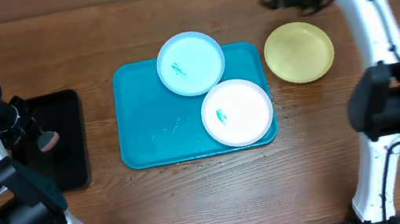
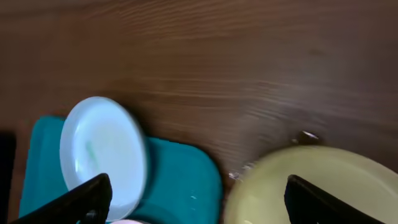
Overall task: Clean dirty plates on tray and stack at the side
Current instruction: 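Move the right gripper to the light blue plate and drag it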
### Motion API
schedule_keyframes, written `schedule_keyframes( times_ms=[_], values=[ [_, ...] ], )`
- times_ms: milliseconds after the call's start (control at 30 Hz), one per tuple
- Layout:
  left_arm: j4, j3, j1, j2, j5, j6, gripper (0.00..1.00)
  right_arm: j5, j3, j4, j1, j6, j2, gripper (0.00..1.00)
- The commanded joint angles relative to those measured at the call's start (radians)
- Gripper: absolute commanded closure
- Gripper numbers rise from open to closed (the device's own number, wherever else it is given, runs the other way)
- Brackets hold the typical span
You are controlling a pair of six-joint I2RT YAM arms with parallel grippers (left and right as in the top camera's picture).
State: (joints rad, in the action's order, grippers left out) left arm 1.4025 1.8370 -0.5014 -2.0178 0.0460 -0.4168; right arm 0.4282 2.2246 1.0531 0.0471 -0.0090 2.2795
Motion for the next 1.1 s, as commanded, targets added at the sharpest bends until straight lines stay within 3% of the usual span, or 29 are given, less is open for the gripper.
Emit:
schedule_keyframes(
  times_ms=[0, 267, 467, 500, 567, 700, 800, 900, 1067],
  values=[
    [0.000, 0.015, 0.029, 0.034, 0.026, -0.009, 0.96, -0.079, -0.024, -0.063, 0.134, -0.078, 0.042, 0.08],
    [-0.006, 0.015, 0.083, 0.034, 0.025, 0.028, 0.96, -0.428, -0.041, -0.182, 0.322, -0.076, 0.167, 0.08],
    [-0.018, 0.015, 0.099, 0.033, 0.025, 0.028, 0.96, -0.443, -0.042, -0.182, 0.351, -0.074, 0.221, 0.10],
    [-0.018, 0.015, 0.101, 0.033, 0.024, 0.029, 0.96, -0.441, -0.042, -0.181, 0.351, -0.074, 0.233, 0.13],
    [-0.019, 0.015, 0.103, 0.033, 0.024, 0.029, 0.96, -0.440, -0.045, -0.176, 0.351, -0.074, 0.241, 0.31],
    [-0.020, 0.015, 0.103, 0.032, 0.022, 0.029, 0.96, -0.426, -0.045, -0.162, 0.351, -0.070, 0.244, 0.47],
    [-0.024, 0.015, 0.103, 0.031, 0.022, 0.028, 0.96, -0.414, -0.037, -0.145, 0.357, -0.066, 0.243, 0.78],
    [-0.030, 0.015, 0.104, 0.028, 0.022, 0.028, 0.96, -0.372, -0.026, -0.120, 0.368, -0.066, 0.241, 0.96],
    [-0.035, 0.015, 0.110, 0.027, 0.022, 0.028, 0.96, -0.321, 0.003, -0.070, 0.398, -0.016, 0.235, 0.96]
  ],
)
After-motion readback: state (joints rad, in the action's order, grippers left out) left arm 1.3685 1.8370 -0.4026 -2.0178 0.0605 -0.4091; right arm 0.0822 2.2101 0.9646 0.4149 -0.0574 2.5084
